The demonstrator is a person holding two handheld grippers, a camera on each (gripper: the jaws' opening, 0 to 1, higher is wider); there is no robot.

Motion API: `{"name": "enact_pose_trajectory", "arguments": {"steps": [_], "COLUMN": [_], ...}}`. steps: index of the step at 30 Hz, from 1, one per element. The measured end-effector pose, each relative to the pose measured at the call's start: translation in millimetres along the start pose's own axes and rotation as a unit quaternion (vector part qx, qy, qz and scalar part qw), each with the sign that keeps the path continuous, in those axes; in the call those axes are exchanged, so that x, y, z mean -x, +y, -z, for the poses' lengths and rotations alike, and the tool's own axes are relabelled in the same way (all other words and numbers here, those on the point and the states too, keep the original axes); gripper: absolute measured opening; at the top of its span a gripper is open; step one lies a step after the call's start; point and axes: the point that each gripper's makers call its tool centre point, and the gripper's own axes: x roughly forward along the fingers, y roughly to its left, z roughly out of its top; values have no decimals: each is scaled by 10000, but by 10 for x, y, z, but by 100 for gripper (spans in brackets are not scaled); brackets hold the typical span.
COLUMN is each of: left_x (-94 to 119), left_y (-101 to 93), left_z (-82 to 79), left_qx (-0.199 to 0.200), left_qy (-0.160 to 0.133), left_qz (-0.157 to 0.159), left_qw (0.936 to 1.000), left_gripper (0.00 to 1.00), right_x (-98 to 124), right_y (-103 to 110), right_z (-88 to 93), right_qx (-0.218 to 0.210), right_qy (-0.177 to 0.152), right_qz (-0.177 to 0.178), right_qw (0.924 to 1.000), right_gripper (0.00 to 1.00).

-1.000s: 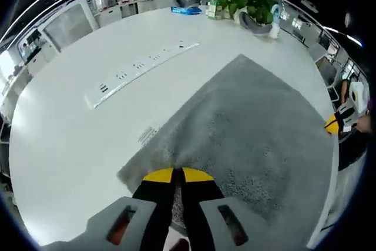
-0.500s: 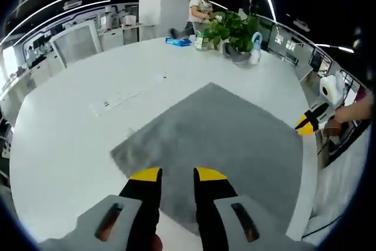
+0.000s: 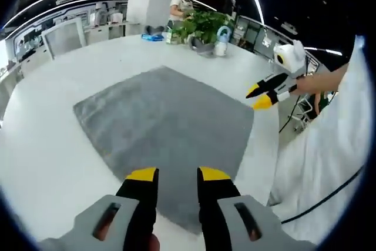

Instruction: Fold the towel on the table until its edges align and the towel forms a compact rectangular stack.

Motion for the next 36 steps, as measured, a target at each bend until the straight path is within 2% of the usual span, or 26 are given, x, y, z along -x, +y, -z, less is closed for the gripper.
{"name": "enact_pose_trajectory", "arguments": {"steps": [2,6,11,14,16,25,34,36], "left_x": [-2,-5,-17,-50,-69,-77,-84,-83], "left_y": [-104,-196,-290,-323,-328,-331,-311,-295], "left_z": [65,171,408,564,632,745,744,749], "left_qx": [85,155,-223,-156,-137,-28,71,-85], "left_qy": [5,-17,169,353,391,463,417,450], "left_qz": [105,67,-23,15,5,-61,-172,-209], "left_qw": [9999,9999,9996,9993,9991,9989,9990,9987], "left_gripper": [27,26,26,24,24,24,21,19], "right_x": [-13,-39,-82,-94,-102,-161,-152,-156], "right_y": [25,73,85,75,79,-22,-40,-51], "right_z": [48,120,230,305,341,530,508,505], "right_qx": [84,294,555,758,657,923,1121,1087], "right_qy": [65,225,459,606,646,1037,1015,1008], "right_qz": [-14,-58,-79,-18,-31,83,126,137], "right_qw": [9999,9993,9974,9953,9957,9903,9884,9889], "right_gripper": [26,27,29,29,29,26,23,21]}}
